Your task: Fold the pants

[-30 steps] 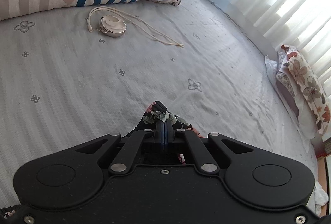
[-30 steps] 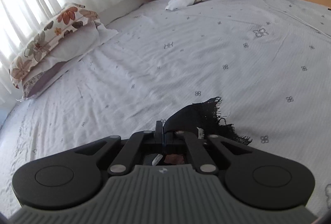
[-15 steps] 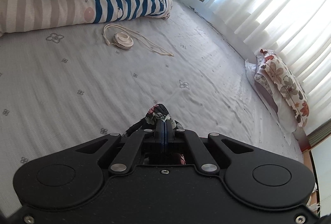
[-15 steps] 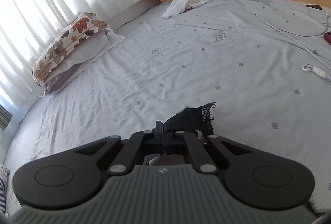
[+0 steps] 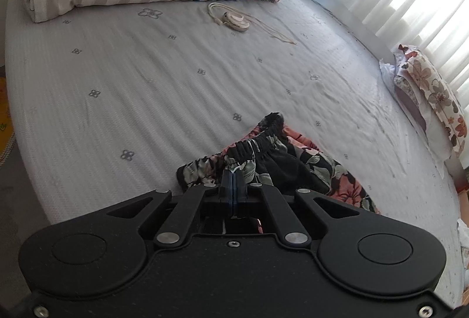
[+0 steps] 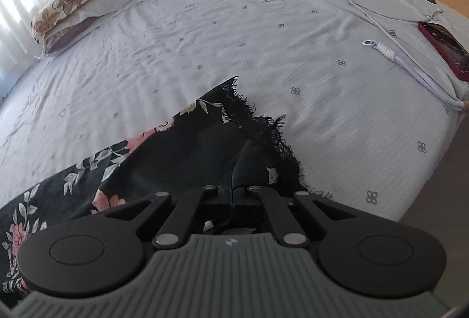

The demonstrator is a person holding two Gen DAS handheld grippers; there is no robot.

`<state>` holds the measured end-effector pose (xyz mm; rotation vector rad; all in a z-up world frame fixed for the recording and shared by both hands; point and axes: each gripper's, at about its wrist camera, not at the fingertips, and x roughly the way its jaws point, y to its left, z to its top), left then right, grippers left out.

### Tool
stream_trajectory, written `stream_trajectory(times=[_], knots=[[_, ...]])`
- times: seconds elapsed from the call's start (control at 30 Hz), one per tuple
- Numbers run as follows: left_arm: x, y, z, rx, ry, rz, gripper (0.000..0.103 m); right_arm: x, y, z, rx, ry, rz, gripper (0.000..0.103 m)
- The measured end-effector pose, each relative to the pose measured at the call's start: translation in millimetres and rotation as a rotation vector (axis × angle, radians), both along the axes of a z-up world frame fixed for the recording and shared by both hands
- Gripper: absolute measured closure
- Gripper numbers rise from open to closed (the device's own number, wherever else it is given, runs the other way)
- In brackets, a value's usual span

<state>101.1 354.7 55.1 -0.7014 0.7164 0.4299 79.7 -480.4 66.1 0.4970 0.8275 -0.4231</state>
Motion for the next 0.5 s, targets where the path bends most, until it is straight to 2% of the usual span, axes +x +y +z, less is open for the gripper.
stream_trajectory(times=[0.27, 0.37, 0.5], knots=[[-12, -5, -10, 0.039, 0.053, -0.008, 0.102, -17, 11, 0, -0.087, 0.064, 0.053, 0.101], [-22, 3, -7, 0.008, 0.027, 0.009, 0.102, -23, 9, 4, -0.097, 0.075, 0.055, 0.101], [-27, 11, -2, 0.025, 0.015, 0.003, 0.102, -30, 4, 15, -0.130, 0.076, 0.064, 0.101]])
